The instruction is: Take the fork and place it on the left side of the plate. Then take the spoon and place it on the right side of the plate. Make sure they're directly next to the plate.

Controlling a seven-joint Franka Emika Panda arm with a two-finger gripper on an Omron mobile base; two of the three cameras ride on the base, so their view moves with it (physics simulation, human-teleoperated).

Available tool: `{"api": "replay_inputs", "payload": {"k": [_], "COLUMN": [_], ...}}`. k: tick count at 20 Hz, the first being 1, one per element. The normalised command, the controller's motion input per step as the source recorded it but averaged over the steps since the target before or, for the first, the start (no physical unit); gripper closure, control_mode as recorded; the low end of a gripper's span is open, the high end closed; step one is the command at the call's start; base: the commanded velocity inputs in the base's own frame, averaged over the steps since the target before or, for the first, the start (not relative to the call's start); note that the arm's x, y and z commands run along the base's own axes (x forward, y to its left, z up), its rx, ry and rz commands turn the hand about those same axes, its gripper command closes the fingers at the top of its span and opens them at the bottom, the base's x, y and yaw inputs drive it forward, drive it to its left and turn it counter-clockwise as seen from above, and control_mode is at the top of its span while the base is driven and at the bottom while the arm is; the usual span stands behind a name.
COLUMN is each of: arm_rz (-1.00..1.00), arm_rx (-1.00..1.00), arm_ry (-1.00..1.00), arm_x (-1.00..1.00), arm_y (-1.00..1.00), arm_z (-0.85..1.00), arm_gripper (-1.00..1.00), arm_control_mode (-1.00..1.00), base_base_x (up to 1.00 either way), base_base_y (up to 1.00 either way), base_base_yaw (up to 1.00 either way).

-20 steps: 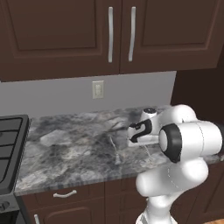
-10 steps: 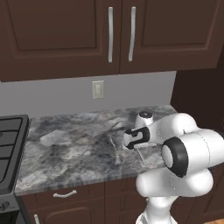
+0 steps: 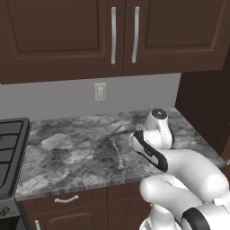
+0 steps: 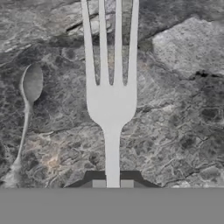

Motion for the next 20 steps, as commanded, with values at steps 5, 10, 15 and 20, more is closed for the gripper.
{"api": "replay_inputs", "payload": {"k": [5, 10, 15, 20], "arm_rz": [0.02, 0.04, 0.02, 0.0], "arm_rx": [-0.01, -0.01, 0.0, 0.0], "arm_ry": [-0.26, -0.27, -0.17, -0.09], "arm_x": [-0.37, -0.28, -0.27, -0.39], "arm_y": [-0.03, -0.06, -0.01, 0.0], "arm_z": [0.89, 0.9, 0.56, 0.48], "arm_gripper": [1.0, 1.0, 1.0, 1.0], "arm_control_mode": [-1.0, -1.0, -1.0, -1.0], "base_base_x": [0.0, 0.0, 0.0, 0.0], "base_base_y": [0.0, 0.0, 0.0, 0.0], "base_base_yaw": [0.0, 0.0, 0.0, 0.0]}}
